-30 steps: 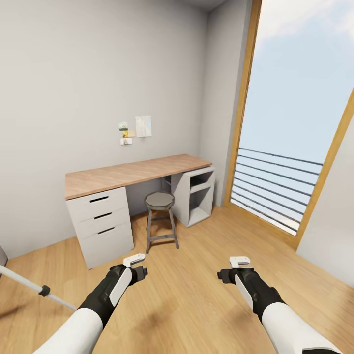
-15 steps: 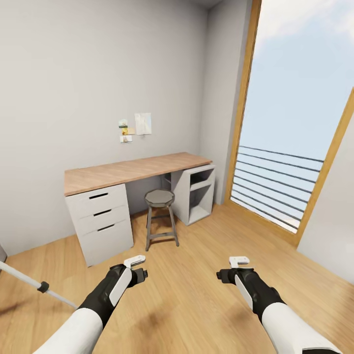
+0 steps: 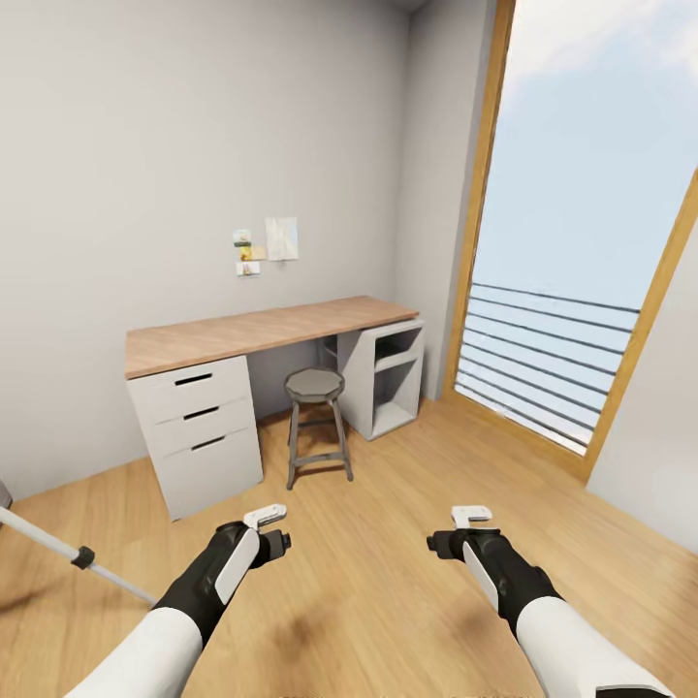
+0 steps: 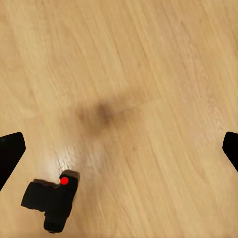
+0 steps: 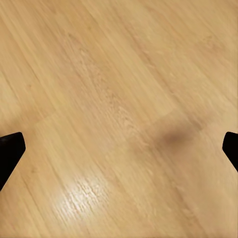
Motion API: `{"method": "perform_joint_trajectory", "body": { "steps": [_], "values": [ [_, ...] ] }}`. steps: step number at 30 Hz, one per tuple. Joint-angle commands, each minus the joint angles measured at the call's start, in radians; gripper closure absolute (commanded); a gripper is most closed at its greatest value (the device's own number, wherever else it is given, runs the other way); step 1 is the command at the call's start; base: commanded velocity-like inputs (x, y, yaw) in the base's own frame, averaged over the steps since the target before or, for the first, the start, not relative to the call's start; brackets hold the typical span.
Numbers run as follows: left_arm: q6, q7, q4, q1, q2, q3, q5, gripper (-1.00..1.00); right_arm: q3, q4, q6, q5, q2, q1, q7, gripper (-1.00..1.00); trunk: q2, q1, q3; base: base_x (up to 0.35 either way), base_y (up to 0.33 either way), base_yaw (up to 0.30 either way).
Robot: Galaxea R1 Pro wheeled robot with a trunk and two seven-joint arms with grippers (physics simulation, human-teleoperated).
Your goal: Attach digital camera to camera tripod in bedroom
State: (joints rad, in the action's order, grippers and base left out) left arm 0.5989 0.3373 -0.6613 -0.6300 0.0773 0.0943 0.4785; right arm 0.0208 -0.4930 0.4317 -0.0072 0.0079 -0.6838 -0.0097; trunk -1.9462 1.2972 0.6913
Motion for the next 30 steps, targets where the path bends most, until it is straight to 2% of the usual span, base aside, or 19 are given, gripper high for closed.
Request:
{"method": "perform_joint_trajectory", "body": {
  "steps": [1, 13, 30],
  "values": [
    [0.002, 0.009, -0.001, 0.0, -0.001, 0.002, 0.011, -1.0, 0.002, -0.002, 0.006, -0.001, 0.0, 0.0, -0.001, -1.0, -0.008, 0.004, 0.004, 0.0, 0.0, 0.0],
    [0.002, 0.009, 0.0, 0.0, -0.001, -0.038, 0.011, -1.0, 0.001, 0.0, 0.008, -0.001, -0.001, 0.0, -0.002, -1.0, -0.092, 0.05, 0.042, 0.0, 0.0, 0.0],
    [0.002, 0.026, 0.007, -0.001, -0.002, -0.038, 0.009, -1.0, 0.001, -0.001, 0.009, 0.001, -0.002, 0.0, -0.003, -1.0, -0.211, 0.115, 0.095, 0.0, 0.0, 0.0]
  ]
}}
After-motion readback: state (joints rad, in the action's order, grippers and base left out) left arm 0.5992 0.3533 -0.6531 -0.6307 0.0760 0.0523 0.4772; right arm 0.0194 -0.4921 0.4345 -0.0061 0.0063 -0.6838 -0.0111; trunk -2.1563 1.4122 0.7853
